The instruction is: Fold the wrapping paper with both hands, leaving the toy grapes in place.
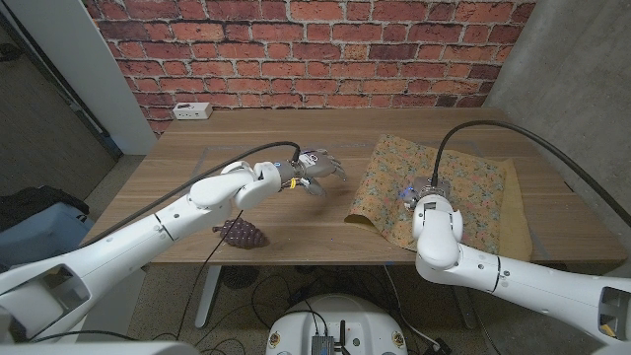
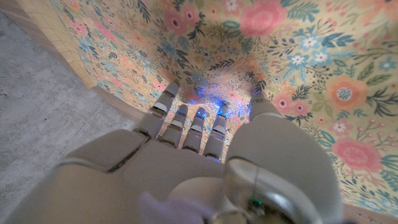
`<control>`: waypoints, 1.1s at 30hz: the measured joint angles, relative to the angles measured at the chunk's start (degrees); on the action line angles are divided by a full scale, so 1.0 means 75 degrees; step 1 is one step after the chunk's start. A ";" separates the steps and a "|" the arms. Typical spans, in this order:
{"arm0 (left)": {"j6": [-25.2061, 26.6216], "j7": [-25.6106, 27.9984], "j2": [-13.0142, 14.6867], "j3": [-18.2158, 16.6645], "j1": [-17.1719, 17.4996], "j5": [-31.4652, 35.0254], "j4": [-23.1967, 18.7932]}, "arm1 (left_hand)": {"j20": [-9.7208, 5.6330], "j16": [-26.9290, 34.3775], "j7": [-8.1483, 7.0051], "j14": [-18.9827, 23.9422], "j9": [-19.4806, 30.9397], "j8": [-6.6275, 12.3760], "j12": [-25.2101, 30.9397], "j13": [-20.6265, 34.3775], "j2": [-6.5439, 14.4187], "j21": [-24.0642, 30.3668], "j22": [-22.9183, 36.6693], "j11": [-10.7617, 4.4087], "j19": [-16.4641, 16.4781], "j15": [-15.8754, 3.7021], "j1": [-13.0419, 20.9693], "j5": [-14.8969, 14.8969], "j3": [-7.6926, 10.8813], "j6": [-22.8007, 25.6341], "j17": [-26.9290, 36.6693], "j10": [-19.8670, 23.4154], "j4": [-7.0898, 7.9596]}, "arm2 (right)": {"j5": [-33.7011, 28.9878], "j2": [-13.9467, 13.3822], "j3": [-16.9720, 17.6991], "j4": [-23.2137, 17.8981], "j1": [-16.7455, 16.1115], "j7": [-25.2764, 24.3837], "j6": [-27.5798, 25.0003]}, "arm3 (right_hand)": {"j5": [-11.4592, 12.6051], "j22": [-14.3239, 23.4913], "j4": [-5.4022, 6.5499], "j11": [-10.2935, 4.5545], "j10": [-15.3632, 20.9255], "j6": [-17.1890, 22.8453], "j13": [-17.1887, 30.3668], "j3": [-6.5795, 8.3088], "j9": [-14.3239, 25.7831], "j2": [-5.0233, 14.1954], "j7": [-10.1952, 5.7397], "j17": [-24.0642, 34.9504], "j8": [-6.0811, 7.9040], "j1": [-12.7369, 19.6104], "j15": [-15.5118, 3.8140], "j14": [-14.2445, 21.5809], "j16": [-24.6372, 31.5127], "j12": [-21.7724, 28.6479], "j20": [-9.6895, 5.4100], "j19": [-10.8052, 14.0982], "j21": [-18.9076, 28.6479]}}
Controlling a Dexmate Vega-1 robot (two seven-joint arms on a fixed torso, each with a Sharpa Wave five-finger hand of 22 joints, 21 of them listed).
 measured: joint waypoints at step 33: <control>-0.1342 0.0441 -0.0845 0.0935 -0.0823 0.0125 0.1477 | 0.0101 0.0039 0.0035 -0.0001 -0.0035 0.0118 0.0117 -0.0034 0.0395 -0.0238 0.0017 -0.0214 0.0019 0.0020 -0.0010 0.0044 -0.0051 -0.0445 0.0000 0.0145 0.0029 | 0.0652 -0.0143 0.0066 -0.0261 0.0028 -0.0633 -0.0027 | 0.0000 0.0001 -0.0032 0.0012 -0.0069 -0.0042 -0.0001 -0.0032 0.0002 -0.0060 0.0041 0.0002 0.0001 -0.0060 0.0000 0.0000 0.0001 0.0001 0.0000 -0.0001 0.0000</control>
